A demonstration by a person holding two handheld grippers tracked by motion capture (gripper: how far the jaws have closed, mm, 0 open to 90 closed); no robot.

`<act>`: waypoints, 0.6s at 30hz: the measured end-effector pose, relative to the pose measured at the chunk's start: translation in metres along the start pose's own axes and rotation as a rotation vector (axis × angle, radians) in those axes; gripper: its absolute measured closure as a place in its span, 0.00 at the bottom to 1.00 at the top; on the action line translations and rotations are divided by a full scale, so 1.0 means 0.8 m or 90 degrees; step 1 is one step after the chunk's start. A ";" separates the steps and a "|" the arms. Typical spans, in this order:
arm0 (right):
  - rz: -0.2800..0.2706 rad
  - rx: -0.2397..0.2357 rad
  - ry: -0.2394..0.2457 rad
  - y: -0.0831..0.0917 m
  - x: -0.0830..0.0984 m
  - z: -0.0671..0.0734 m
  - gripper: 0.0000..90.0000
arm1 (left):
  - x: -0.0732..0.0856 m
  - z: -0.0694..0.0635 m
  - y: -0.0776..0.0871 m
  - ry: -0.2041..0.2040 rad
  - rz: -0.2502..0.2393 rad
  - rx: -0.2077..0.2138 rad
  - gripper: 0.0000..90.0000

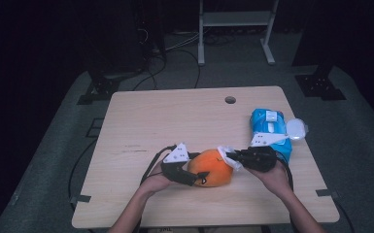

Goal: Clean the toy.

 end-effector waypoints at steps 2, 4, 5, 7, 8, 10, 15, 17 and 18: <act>0.001 -0.011 0.012 -0.004 -0.007 0.007 0.94 | -0.001 0.001 -0.001 -0.001 0.004 0.000 0.33; 0.003 -0.021 0.027 -0.010 -0.015 0.014 0.94 | -0.003 0.000 -0.001 -0.005 0.009 0.000 0.33; 0.002 -0.027 0.037 -0.016 -0.021 0.018 0.94 | -0.003 0.000 -0.001 -0.007 0.011 -0.001 0.33; 0.002 -0.030 0.050 -0.023 -0.027 0.023 0.94 | -0.004 0.000 -0.001 -0.009 0.013 0.000 0.33; 0.002 -0.027 0.057 -0.027 -0.030 0.024 0.94 | -0.003 0.000 -0.001 -0.008 0.013 -0.002 0.33; 0.004 -0.025 0.059 -0.031 -0.030 0.022 0.94 | 0.000 0.003 0.000 0.005 0.006 -0.003 0.30; 0.008 -0.014 0.035 -0.025 -0.018 0.010 0.94 | 0.005 0.011 -0.001 0.072 -0.008 -0.010 0.12; 0.008 -0.007 0.024 -0.019 -0.014 0.005 0.94 | 0.009 0.016 -0.002 0.101 -0.016 0.007 0.13; 0.008 -0.001 0.021 -0.016 -0.012 0.003 0.94 | 0.010 0.017 -0.002 0.111 -0.018 0.012 0.15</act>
Point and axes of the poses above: each handheld gripper's, and its own axes: y roughly backward along the jaws, x roughly out of its underside, z roughly to its left, the point moved 1 cm from there along -y, roughly forward along the jaws, and after that the axes turned 4 degrees about -x, right-handed, at the moved point
